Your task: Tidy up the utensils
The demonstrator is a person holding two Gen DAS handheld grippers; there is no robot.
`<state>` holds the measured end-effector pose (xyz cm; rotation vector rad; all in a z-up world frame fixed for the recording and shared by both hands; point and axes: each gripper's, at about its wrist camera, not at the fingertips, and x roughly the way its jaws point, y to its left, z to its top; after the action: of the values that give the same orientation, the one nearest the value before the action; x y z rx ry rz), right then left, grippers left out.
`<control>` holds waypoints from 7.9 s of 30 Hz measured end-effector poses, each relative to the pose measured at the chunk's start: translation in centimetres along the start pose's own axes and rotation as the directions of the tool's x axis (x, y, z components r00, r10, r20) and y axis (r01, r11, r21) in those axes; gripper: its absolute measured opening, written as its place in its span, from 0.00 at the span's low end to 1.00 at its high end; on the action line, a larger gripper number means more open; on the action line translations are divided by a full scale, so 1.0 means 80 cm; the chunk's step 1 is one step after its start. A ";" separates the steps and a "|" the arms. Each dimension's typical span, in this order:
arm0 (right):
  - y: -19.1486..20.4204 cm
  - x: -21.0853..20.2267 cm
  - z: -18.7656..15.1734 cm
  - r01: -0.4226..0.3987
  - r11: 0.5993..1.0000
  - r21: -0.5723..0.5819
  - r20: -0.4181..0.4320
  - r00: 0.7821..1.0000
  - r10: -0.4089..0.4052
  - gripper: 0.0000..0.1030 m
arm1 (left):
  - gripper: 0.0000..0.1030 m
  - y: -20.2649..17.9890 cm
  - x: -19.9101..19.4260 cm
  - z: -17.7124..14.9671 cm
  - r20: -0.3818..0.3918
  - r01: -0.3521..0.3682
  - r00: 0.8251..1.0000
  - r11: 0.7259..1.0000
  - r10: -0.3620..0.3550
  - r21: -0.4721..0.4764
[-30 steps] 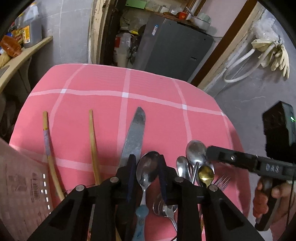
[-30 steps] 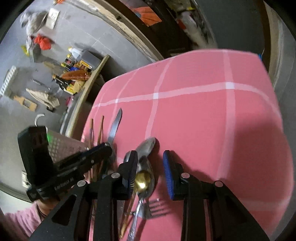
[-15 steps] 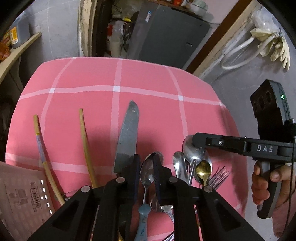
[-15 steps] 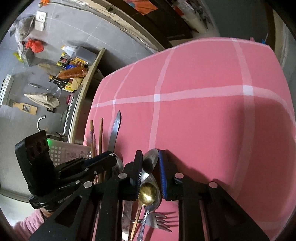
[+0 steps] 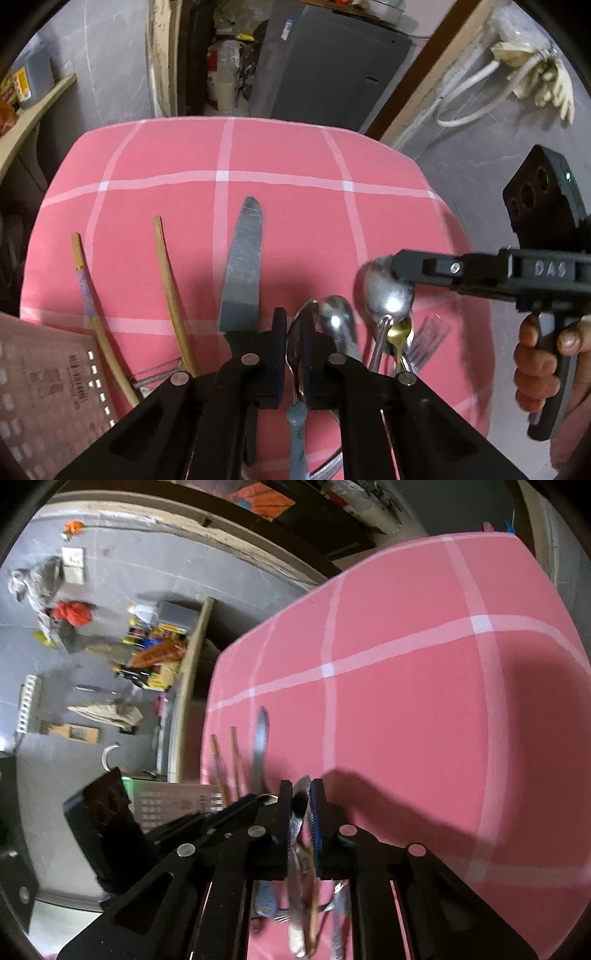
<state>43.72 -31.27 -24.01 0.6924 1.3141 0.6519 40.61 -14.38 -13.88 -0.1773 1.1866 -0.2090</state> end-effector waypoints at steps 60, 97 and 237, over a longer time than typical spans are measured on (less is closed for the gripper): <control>0.268 0.039 -0.061 -0.108 0.928 -0.358 0.164 0.971 0.176 0.02 | 0.04 0.153 -0.254 -0.053 0.607 -0.239 0.756 0.966 0.247 -0.095; 0.110 -0.222 -0.086 0.343 0.909 -0.237 0.575 0.804 -0.153 0.99 | 0.93 -0.015 -0.213 -0.086 0.563 0.056 0.824 0.998 -0.068 0.038; 0.267 0.001 -0.109 0.092 0.792 -0.604 0.425 0.878 0.221 0.10 | 0.15 0.203 -0.244 -0.109 0.612 0.148 0.787 0.986 -0.075 -0.070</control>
<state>34.27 -16.83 -8.65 0.3234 0.5544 0.8459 26.58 6.06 -3.57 -0.3873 0.5368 -0.1687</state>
